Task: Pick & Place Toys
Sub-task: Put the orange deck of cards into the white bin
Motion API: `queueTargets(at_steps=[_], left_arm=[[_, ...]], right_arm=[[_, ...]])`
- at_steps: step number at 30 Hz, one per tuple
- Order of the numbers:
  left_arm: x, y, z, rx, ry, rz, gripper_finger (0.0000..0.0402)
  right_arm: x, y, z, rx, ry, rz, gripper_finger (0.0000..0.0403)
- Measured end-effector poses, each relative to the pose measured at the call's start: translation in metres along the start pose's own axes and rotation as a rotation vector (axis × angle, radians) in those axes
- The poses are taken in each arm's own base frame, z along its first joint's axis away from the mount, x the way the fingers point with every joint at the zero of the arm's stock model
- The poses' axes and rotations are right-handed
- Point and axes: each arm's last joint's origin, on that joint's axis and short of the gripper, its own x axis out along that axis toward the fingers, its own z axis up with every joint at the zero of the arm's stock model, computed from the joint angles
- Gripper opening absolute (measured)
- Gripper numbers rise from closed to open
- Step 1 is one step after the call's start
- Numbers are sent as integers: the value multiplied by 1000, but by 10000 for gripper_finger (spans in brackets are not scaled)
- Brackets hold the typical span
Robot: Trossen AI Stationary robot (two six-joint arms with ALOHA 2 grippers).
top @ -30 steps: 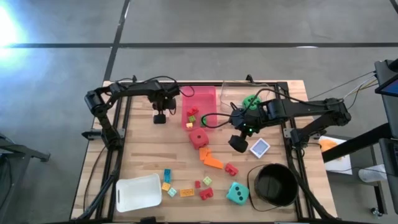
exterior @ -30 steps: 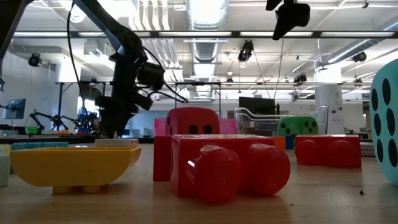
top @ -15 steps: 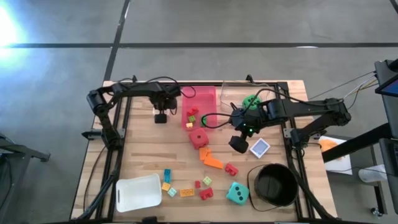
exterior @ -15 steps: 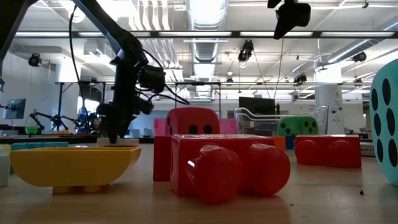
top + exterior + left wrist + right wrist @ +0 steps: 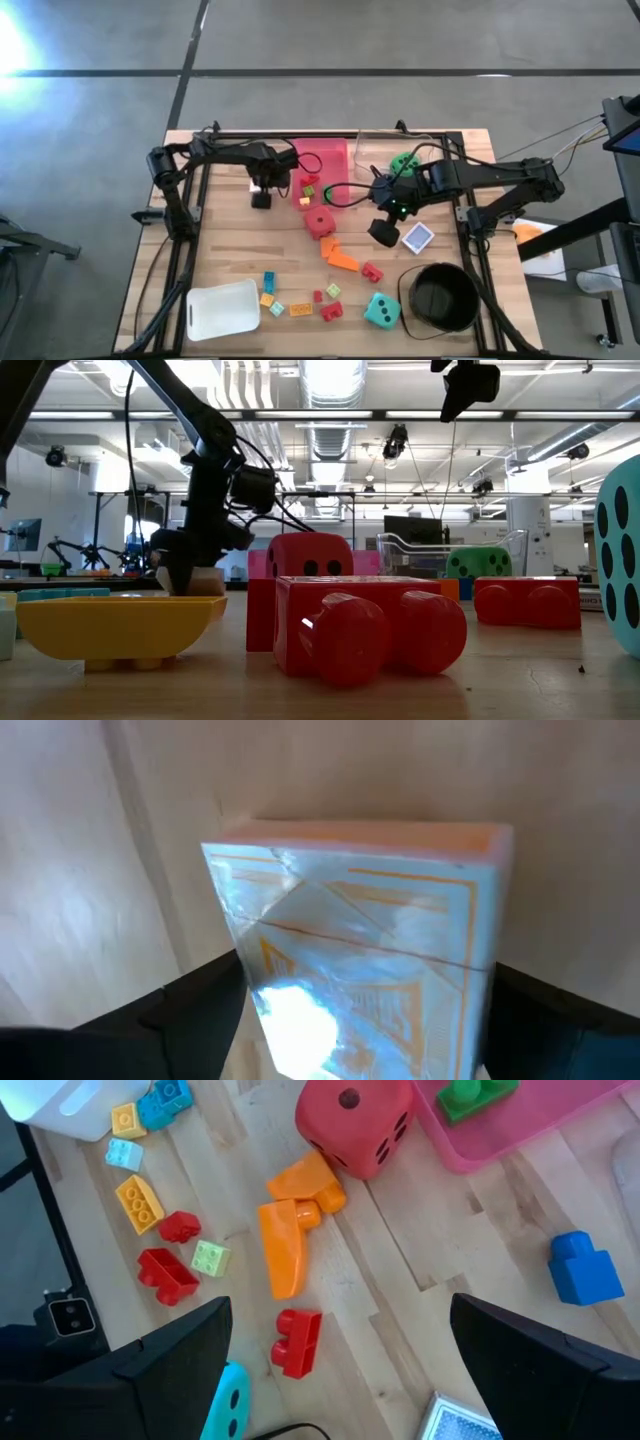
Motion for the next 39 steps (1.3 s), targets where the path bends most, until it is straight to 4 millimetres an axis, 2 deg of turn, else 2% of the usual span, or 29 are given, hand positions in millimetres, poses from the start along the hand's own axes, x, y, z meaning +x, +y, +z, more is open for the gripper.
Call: queueTargets(at_steps=[3, 6, 10, 15, 22, 25, 34, 39], left_arm=[[0, -1, 0, -32, -2, -2, 316], [0, -1, 1, -55, -6, -10, 270], [0, -2, 0, -87, -2, -26, 187], [0, -4, -1, -123, 9, -57, 62], [-3, -7, -5, -225, 39, -81, 63], [-10, -9, -9, -268, 34, -84, 63], [-53, -15, -27, -384, -86, -103, 63], [-84, -23, -46, -488, -171, -134, 63]], right_arm=[[0, 0, 0, 0, 0, 0, 367], [0, 0, 0, 0, 0, 0, 367], [0, 0, 0, 0, 0, 0, 367], [0, 0, 0, 0, 0, 0, 367], [0, 0, 0, 0, 0, 0, 367], [0, 0, 0, 0, -1, 1, 367], [0, 0, 1, 0, -5, 3, 367], [0, 1, 2, 0, -19, 13, 367]])
